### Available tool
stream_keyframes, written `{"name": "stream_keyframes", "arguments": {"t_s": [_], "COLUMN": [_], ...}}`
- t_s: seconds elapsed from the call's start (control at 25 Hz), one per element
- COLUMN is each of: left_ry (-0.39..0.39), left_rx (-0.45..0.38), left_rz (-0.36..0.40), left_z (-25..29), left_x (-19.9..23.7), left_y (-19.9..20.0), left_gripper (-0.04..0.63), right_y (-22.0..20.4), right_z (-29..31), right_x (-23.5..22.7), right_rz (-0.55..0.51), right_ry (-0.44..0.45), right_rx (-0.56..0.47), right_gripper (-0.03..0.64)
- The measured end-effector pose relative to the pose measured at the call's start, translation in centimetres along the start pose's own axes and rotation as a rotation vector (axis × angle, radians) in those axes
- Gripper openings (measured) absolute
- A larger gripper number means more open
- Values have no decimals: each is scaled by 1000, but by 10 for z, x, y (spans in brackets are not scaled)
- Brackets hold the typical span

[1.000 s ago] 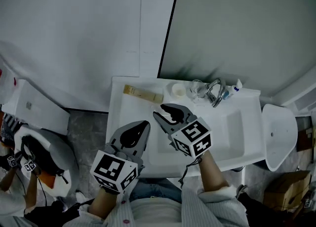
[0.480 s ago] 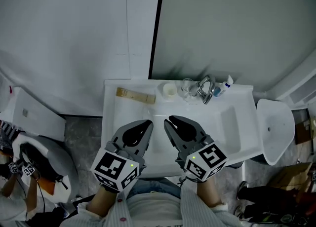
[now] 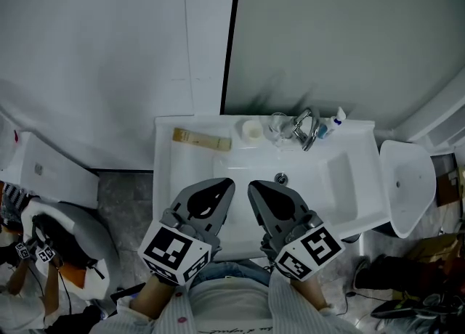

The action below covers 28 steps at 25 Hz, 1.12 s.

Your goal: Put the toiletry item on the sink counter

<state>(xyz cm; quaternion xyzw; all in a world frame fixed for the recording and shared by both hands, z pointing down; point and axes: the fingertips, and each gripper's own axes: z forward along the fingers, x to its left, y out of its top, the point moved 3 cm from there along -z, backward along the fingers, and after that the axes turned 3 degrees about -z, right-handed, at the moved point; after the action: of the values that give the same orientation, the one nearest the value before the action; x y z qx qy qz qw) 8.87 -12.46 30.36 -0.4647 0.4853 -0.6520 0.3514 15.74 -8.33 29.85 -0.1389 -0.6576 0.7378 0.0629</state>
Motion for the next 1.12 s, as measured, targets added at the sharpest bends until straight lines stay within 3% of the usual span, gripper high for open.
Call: {"name": "stream_keyframes", "arguments": {"t_s": [0.52,1.12], "left_ry": [-23,-35], "left_rx": [-7,2], "left_rz": [-17,-36], "left_z": [0,-9], "left_x": [-4,-1], "left_y": [-3,-11], "left_gripper": [18,18], "right_y": [-17,-20], "right_z": [2,6], "right_x": [-2,8], "right_rz": [-12,1], "right_ry": [-14,-1], "right_rx": [93,111], "right_gripper": [9,9]}}
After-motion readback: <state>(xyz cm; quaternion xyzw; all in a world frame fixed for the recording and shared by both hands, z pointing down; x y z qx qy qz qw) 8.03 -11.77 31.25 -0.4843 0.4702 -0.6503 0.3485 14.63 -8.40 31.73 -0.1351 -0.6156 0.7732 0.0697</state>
